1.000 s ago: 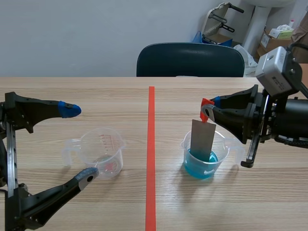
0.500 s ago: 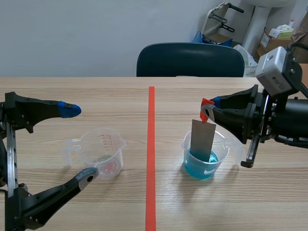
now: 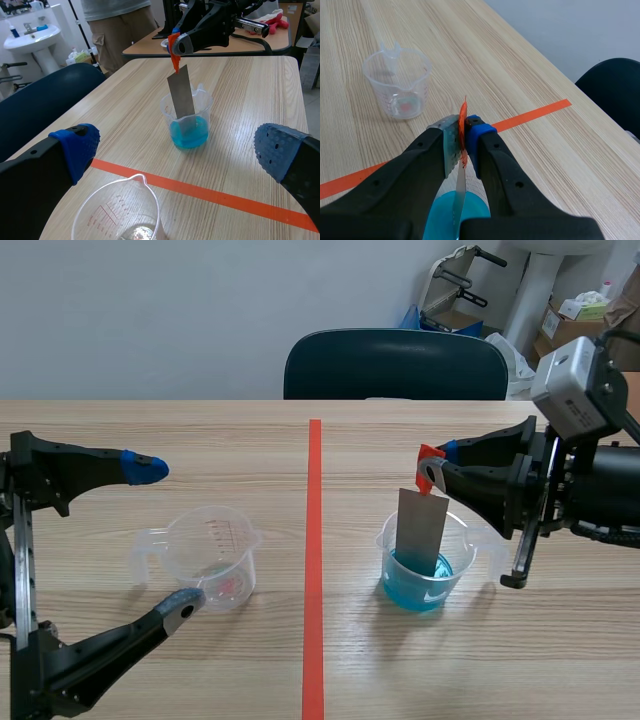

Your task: Do the redox reaction experiment

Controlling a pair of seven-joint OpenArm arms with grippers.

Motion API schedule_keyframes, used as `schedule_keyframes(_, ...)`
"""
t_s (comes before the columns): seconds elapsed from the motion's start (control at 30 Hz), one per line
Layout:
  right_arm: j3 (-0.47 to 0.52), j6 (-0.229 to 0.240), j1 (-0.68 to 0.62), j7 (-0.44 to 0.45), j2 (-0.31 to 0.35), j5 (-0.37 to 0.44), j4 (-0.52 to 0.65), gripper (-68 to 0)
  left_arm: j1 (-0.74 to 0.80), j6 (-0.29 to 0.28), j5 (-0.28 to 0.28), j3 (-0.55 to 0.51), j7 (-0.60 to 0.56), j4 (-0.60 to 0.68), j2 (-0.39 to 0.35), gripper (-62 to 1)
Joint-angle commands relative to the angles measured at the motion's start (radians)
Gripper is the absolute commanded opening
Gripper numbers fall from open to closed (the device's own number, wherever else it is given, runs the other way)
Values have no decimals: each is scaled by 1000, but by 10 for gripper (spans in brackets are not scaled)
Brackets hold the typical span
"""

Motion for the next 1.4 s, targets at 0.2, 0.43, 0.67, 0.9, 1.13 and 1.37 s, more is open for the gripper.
schedule_keyframes(0.2, 5, 8, 14, -8, 9, -1, 10, -665, -3, 3, -14, -3, -11, 17, 5, 14)
schedule_keyframes(0.43, 5, 8, 14, -8, 9, -1, 10, -665, -3, 2, -14, -3, -10, 16, 5, 14)
schedule_keyframes(0.67, 5, 8, 14, -8, 9, -1, 10, -665, -3, 2, -13, -3, -10, 16, 5, 14)
schedule_keyframes(0.9, 24, 8, 14, -1, 15, 0, 23, -665, -3, 2, -13, -3, -10, 16, 5, 14)
schedule_keyframes(1.13, 57, 8, 11, -5, 61, 34, 74, -665, -3, 2, -10, -3, -10, 16, 5, 14)
schedule_keyframes(1.37, 58, 8, 8, -56, 142, 161, 157, -665, -3, 2, -6, -3, 57, 16, 5, 14)
